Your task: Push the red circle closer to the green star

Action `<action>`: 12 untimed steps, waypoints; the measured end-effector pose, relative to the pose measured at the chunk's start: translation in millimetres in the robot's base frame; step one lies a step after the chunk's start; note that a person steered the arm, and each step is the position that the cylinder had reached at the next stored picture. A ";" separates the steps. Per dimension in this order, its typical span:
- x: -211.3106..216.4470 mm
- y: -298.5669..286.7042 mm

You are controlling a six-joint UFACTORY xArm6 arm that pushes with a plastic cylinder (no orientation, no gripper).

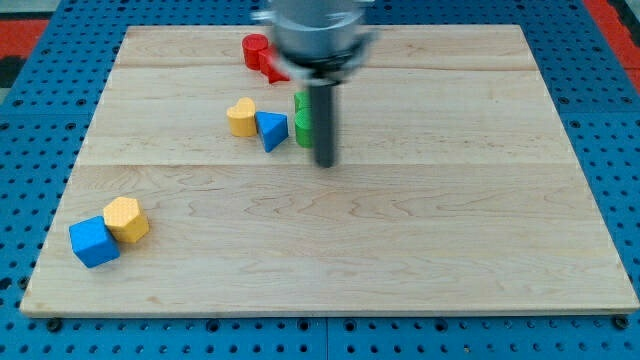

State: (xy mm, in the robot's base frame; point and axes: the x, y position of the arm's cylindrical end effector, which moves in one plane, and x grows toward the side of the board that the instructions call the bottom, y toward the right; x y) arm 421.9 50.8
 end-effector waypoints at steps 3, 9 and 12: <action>-205.4 -94.2; -208.1 -115.7; -128.6 -110.3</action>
State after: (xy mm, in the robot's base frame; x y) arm 293.3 -59.5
